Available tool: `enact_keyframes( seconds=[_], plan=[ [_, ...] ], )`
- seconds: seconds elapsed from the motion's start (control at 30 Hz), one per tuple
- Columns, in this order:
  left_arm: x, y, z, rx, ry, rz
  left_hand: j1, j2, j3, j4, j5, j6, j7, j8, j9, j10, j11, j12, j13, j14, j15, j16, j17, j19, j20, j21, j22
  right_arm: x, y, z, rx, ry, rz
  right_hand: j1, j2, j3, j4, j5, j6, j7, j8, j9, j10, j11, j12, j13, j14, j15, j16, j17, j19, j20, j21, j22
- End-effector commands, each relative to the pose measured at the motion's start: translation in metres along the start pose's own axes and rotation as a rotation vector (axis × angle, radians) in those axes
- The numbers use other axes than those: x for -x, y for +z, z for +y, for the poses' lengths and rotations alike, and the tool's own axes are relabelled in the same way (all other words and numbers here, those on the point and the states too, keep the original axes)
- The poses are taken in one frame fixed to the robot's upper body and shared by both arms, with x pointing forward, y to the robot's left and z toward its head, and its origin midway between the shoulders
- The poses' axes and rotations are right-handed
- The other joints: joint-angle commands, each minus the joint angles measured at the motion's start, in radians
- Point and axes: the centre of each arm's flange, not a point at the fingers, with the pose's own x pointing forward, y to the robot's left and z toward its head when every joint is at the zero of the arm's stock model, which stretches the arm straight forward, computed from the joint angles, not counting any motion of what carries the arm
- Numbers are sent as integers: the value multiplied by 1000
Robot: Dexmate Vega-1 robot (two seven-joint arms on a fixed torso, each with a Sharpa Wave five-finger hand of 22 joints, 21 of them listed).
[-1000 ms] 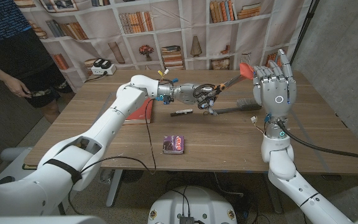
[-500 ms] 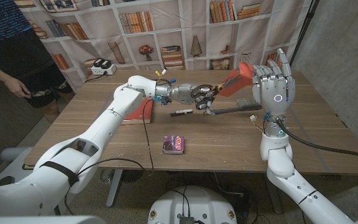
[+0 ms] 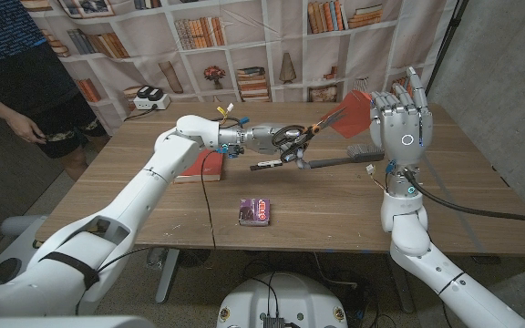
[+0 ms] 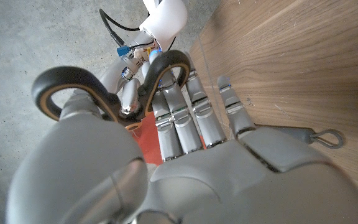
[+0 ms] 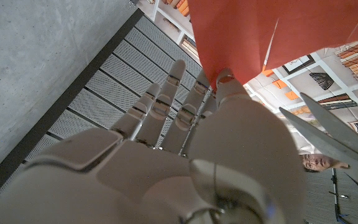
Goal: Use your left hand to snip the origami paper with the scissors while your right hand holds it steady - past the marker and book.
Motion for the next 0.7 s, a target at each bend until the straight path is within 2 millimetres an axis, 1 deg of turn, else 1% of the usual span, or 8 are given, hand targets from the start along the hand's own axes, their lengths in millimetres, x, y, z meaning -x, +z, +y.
enact_keyframes(
  seconds=[0.03,0.23,0.33,0.4,0.63,0.7],
  plan=[
    [21,8,-5,-30,71,-44,3,7,-10,1,13,3,7,1,2,-20,-19,-1,0,22,-16,8,4,-3,-4,4,6,-4,-1,6,-2,13,17,6,10,2,5,6,25,-14,6,5,10,1,-5,5,7,-78,0,4,-6,-7,5,-1],
    [30,10,1,-15,110,-60,3,13,-20,4,21,10,5,0,-3,-17,-17,0,1,26,-18,11,5,0,-5,5,6,-6,-1,10,-7,10,28,6,10,2,5,6,25,-14,5,5,10,1,-5,5,7,-77,0,3,-6,-8,6,-1],
    [34,11,5,-8,117,-80,2,16,-26,7,25,15,8,1,-5,-3,-19,1,-7,28,-18,12,6,3,-5,6,6,-8,0,12,-8,18,21,6,9,2,5,6,25,-14,5,5,11,1,-5,5,7,-77,0,3,-6,-8,6,-1],
    [34,11,8,1,121,-100,1,21,-29,9,28,16,10,2,-3,-1,-15,0,-9,29,-18,12,7,4,-5,7,6,-9,0,13,-9,27,20,3,6,0,5,5,26,-15,4,5,11,0,-5,5,4,-73,-1,3,-5,-8,6,-1],
    [35,12,18,7,129,-142,2,28,-35,14,35,22,9,4,-4,0,-16,2,-6,33,-19,14,9,5,-6,7,6,-14,1,17,-1,26,24,1,6,-1,6,5,27,-15,3,5,12,0,-6,5,2,-70,-2,2,0,-10,9,-1],
    [35,12,20,4,128,-140,2,29,-38,15,36,21,9,4,-3,1,-13,2,-6,35,-19,15,9,4,-9,6,6,-15,0,19,2,27,30,1,6,-1,7,5,27,-15,3,5,12,0,-6,5,2,-70,-2,2,0,-10,9,-1]
  ],
)
